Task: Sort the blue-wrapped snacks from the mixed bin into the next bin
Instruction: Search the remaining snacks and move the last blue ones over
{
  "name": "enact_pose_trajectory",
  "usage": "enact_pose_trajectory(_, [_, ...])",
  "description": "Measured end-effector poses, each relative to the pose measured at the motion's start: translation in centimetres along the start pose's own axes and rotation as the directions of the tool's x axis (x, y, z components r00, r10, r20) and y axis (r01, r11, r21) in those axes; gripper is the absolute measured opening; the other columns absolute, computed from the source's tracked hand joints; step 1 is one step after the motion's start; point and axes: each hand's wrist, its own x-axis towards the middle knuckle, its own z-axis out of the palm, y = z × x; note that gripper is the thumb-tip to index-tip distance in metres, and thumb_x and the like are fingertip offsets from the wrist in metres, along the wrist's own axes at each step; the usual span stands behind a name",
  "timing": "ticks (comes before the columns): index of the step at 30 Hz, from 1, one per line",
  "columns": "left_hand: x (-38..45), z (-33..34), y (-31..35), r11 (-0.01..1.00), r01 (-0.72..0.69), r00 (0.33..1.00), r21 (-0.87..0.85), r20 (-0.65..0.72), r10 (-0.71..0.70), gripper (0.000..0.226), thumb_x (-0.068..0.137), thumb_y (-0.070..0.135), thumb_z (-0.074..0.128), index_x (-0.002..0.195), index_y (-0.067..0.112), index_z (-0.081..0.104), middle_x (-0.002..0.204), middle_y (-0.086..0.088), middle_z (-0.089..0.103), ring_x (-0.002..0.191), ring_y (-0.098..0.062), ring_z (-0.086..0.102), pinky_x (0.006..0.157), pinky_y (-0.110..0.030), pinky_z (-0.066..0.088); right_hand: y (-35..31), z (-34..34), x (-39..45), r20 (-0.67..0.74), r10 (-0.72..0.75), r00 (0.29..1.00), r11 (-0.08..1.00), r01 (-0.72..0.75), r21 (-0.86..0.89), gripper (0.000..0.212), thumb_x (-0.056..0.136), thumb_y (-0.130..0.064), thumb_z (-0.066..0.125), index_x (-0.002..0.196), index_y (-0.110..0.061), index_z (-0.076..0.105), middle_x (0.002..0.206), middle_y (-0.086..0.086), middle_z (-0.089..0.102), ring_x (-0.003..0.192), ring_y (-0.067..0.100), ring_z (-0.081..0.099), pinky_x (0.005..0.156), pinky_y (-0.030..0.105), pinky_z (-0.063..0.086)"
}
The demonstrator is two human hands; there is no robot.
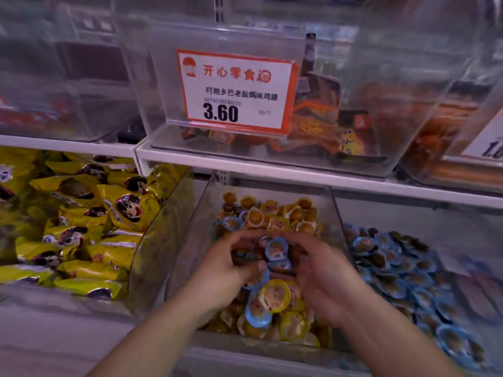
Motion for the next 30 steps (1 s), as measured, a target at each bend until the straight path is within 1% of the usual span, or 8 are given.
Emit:
enact_pose_trajectory(2, [0.1, 0.0, 0.1, 0.999, 0.009, 0.999, -0.052, -0.038, -0.011, 0.04, 0.082, -0.01, 0.071, 0.113, 0.014, 0.067, 0.109, -0.007, 0.074, 0.1, -0.02, 0.068, 0.079, -0.027, 0.054, -0.3, -0.2, 0.1, -0.03, -0.07, 0.997, 0.996, 0.068, -0.051, 0.026, 0.097, -0.013, 0.054, 0.114, 0.0, 0.069, 0.109, 0.021, 0.073, 0.094, 0.033, 0.071, 0.084, 0.046, 0.054])
enact_pose_trajectory(8, [-0.1, -0.5, 0.3, 0.999, 0.039, 0.994, 0.009, -0.107, -0.038, 0.037, 0.085, -0.001, 0.072, 0.109, 0.027, 0.071, 0.107, 0.007, 0.073, 0.104, -0.008, 0.067, 0.081, -0.023, 0.056, -0.2, -0.9, -0.3, -0.068, -0.23, 0.971, 0.917, 0.193, -0.35, 0.018, 0.095, -0.008, 0.063, 0.106, -0.019, 0.071, 0.1, 0.009, 0.077, 0.089, 0.024, 0.075, 0.067, 0.036, 0.059])
enact_pose_trajectory(15, [-1.8, -1.6, 1.6, 0.909, -0.098, 0.986, 0.406, -0.081, 0.142, 0.033, 0.083, 0.008, 0.071, 0.108, 0.029, 0.072, 0.108, 0.011, 0.065, 0.093, 0.001, 0.063, 0.083, -0.02, 0.051, -0.1, -0.4, -0.1, -0.052, -0.383, 0.922, 0.631, 0.22, -0.744, 0.021, 0.088, -0.016, 0.069, 0.104, -0.03, 0.069, 0.088, -0.005, 0.073, 0.073, 0.012, 0.071, 0.056, 0.025, 0.056])
enact_pose_trajectory(18, [-2.7, -2.1, 1.5, 0.87, -0.087, 0.995, 0.486, -0.001, 0.1, 0.026, 0.081, 0.013, 0.07, 0.101, 0.03, 0.072, 0.094, 0.016, 0.066, 0.084, 0.012, 0.06, 0.072, -0.008, 0.045, 0.3, 0.0, -0.3, 0.09, -0.339, 0.936, 0.455, 0.248, -0.855, 0.02, 0.087, -0.022, 0.068, 0.103, -0.034, 0.068, 0.089, -0.016, 0.069, 0.077, 0.009, 0.068, 0.063, 0.021, 0.054])
enact_pose_trajectory(20, [-3.2, -2.2, 0.9, 0.826, -0.101, 0.995, 0.554, 0.06, 0.081, 0.019, 0.082, 0.016, 0.067, 0.09, 0.032, 0.07, 0.083, 0.02, 0.061, 0.079, 0.016, 0.056, 0.065, -0.003, 0.039, 0.3, 0.1, -0.6, 0.147, -0.401, 0.904, 0.325, 0.29, -0.9, 0.019, 0.087, -0.026, 0.067, 0.105, -0.033, 0.069, 0.09, -0.018, 0.068, 0.08, 0.003, 0.067, 0.071, 0.022, 0.056])
enact_pose_trajectory(23, [-3.2, -1.5, 0.1, 0.743, -0.135, 0.988, 0.655, 0.142, 0.054, 0.005, 0.088, 0.037, 0.063, 0.085, 0.033, 0.064, 0.092, 0.011, 0.057, 0.085, -0.001, 0.057, 0.078, -0.026, 0.049, -0.1, 0.1, -0.9, 0.214, -0.37, 0.904, 0.151, 0.286, -0.946, 0.028, 0.092, -0.034, 0.064, 0.119, -0.03, 0.067, 0.104, -0.011, 0.069, 0.096, 0.008, 0.066, 0.084, 0.031, 0.055])
enact_pose_trajectory(26, [-2.8, -1.0, -0.5, 0.702, -0.173, 0.977, 0.691, 0.21, 0.034, 0.034, 0.085, 0.065, 0.057, 0.096, 0.033, 0.065, 0.092, 0.007, 0.056, 0.085, -0.008, 0.058, 0.076, -0.035, 0.05, -0.2, 0.3, -0.9, 0.294, -0.184, 0.938, -0.049, 0.29, -0.956, 0.04, 0.091, -0.044, 0.064, 0.13, -0.033, 0.062, 0.128, -0.003, 0.062, 0.116, 0.017, 0.059, 0.098, 0.034, 0.048])
enact_pose_trajectory(30, [-2.7, -1.4, -0.7, 0.749, -0.196, 0.963, 0.633, 0.27, 0.024, 0.045, 0.063, 0.086, 0.055, 0.089, 0.05, 0.058, 0.088, 0.021, 0.055, 0.084, 0.005, 0.056, 0.072, -0.025, 0.049, 0.8, 0.2, -0.8, 0.341, -0.196, 0.919, -0.124, 0.322, -0.939, 0.05, 0.089, -0.037, 0.068, 0.137, -0.034, 0.056, 0.135, -0.003, 0.058, 0.125, 0.017, 0.051, 0.104, 0.03, 0.041])
